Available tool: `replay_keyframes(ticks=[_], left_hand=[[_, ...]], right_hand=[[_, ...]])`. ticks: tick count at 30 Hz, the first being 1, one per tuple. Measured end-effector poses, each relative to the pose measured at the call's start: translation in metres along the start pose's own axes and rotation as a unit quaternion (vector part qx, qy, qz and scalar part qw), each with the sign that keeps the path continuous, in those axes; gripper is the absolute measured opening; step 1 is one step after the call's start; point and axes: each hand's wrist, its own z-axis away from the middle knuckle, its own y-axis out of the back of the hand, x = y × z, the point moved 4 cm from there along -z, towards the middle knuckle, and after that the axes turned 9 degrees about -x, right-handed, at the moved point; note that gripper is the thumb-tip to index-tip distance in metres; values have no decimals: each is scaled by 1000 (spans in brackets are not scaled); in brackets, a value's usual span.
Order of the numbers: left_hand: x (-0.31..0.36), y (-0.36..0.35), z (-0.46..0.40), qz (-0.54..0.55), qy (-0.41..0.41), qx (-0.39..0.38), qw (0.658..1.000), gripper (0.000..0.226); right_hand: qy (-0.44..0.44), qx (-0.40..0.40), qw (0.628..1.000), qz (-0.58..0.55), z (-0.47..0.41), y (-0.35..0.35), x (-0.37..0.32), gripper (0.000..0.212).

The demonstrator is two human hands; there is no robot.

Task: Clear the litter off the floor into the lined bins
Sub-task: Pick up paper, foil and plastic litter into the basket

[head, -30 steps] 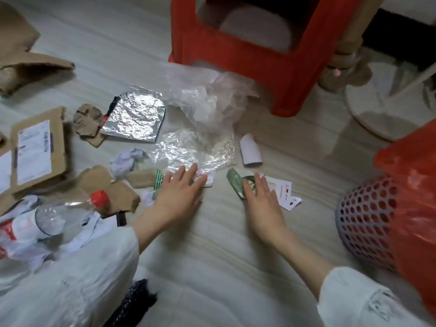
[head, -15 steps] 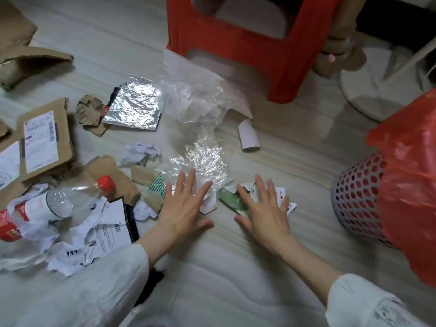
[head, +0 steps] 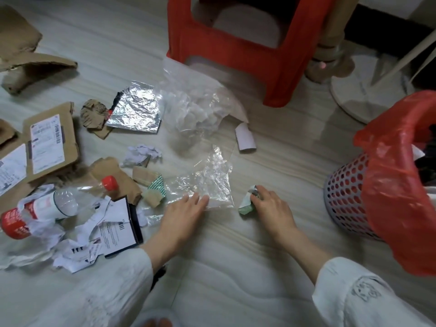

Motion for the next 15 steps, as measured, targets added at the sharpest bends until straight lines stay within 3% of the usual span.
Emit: replay_keyframes(ticks=[7, 15], left_hand=[[-1, 55, 11, 94, 61, 58, 992, 47], [44, 170, 40, 146, 7, 180, 973, 31]], right_hand=[[17, 87, 982, -164, 36, 38, -1, 39], [-1, 277, 920, -276, 122, 151, 20, 38]])
